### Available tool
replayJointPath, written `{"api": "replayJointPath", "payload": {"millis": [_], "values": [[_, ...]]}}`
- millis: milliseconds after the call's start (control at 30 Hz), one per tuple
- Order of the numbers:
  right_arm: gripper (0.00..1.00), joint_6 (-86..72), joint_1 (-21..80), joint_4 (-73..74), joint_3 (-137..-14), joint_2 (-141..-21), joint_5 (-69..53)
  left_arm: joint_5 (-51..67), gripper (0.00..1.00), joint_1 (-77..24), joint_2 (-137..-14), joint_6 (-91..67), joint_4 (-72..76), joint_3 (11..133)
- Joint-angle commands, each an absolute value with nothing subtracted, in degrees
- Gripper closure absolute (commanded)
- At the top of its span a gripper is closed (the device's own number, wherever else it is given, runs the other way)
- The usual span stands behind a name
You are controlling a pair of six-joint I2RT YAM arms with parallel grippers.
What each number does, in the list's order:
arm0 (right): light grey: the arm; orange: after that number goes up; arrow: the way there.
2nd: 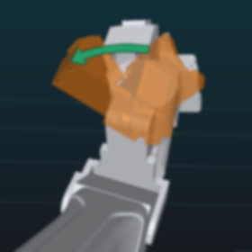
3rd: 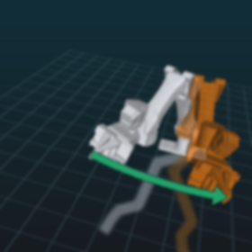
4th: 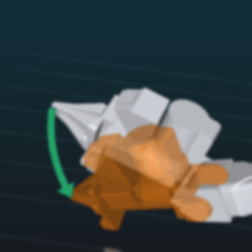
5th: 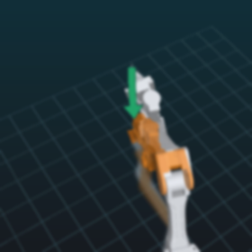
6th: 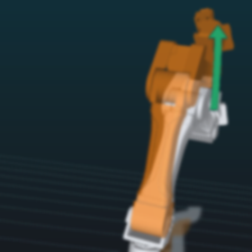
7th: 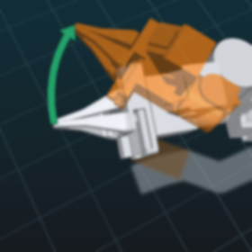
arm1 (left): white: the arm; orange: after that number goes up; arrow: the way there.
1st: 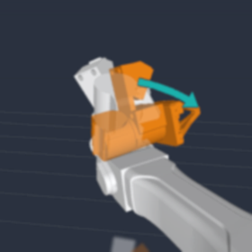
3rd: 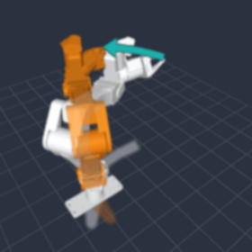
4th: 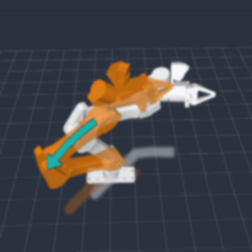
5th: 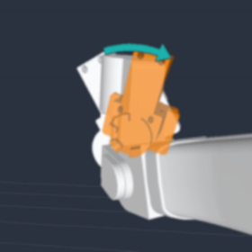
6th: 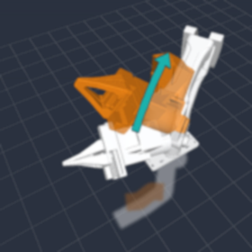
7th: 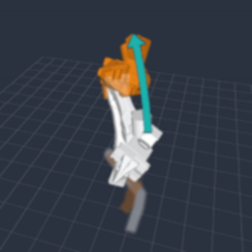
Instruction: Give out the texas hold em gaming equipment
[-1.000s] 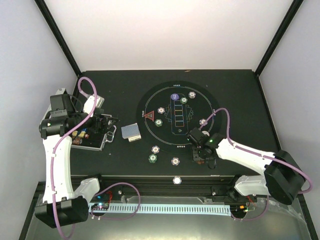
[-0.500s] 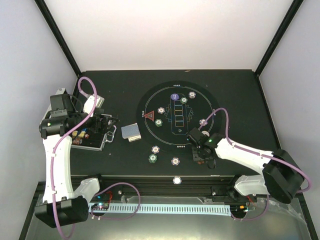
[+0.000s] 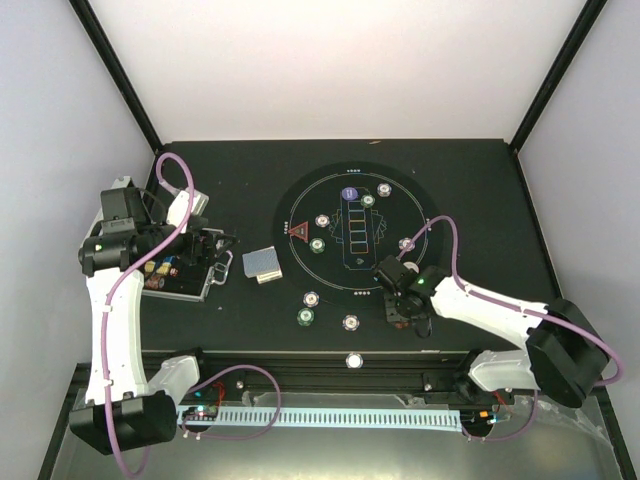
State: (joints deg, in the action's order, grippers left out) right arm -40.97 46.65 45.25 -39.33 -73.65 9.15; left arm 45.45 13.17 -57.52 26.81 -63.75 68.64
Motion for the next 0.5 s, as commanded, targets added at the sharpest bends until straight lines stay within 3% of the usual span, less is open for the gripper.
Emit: {"api": "replayJointPath", "payload": {"millis": [0,467], "values": [[0.7,-41.1,47.1,47.2,-41.5,-71.8,10.8,47.2,0.01,13.5,-57.7,26.5,-63.5,69.7],[0.78,-39.2,48.0,52.4,-53.4,-72.9,11.6,47.0,0.01,13.5,-58.0,26.4,-63.2,69.4]]}}
